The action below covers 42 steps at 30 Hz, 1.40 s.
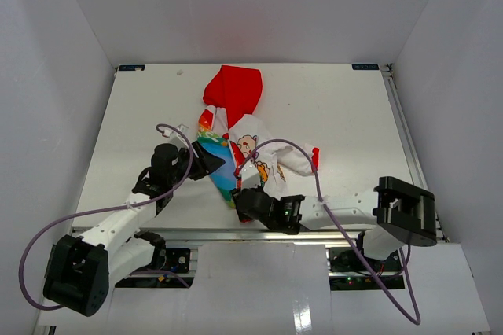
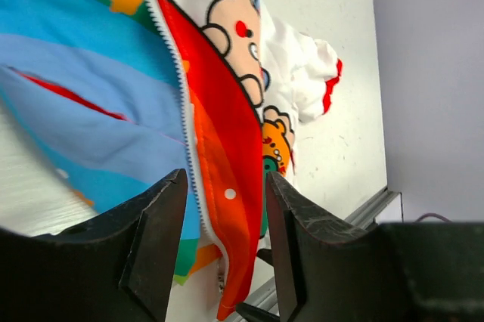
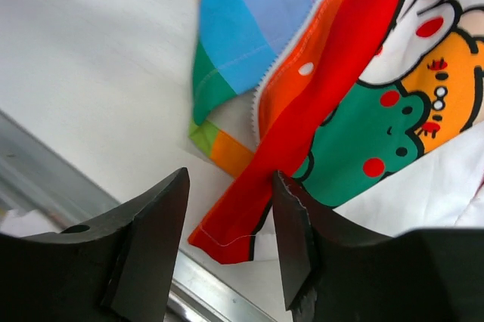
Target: Zip up the jacket
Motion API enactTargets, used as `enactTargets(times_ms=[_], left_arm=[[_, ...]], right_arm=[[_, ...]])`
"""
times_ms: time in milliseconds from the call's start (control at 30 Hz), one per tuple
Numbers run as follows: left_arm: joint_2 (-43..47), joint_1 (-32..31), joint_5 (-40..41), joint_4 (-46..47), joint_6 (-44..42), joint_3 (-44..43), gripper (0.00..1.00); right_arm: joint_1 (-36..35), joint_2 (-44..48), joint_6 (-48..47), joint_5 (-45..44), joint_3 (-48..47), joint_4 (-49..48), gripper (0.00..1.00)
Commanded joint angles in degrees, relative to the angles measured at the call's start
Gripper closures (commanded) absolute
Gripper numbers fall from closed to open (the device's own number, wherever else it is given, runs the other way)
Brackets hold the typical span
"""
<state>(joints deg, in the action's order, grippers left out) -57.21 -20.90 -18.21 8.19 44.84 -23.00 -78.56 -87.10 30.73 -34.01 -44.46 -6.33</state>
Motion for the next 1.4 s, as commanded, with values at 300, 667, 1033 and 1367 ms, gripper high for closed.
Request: enactTargets(times_ms=[300,667,1033,1367], left_arm=[[-0.1,1.3,-0.1,-3.9,-1.8,-0.6,0.41],[-0.6,1.3,-0.6,-3.3,-2.2,-0.4,0.4],[-1.4,1.4,-1.1,-2.1,-2.1,0.2,0.39],[-1.0,1.4,-1.4,-1.8,-2.0,0.6,0.39]], right_arm=[[-4.9,-12.5,9.1,-13.5,-12.8,23.9,0.4],[-9.8,-17.1,15.8,-19.7,-19.0,37.6,0.4],[-12.8,-24.8,21.0,-24.6,-27.1,49.8,0.5],[-13.8,-28.2,24.2,-26.2,-31.6,55.4,0.55]])
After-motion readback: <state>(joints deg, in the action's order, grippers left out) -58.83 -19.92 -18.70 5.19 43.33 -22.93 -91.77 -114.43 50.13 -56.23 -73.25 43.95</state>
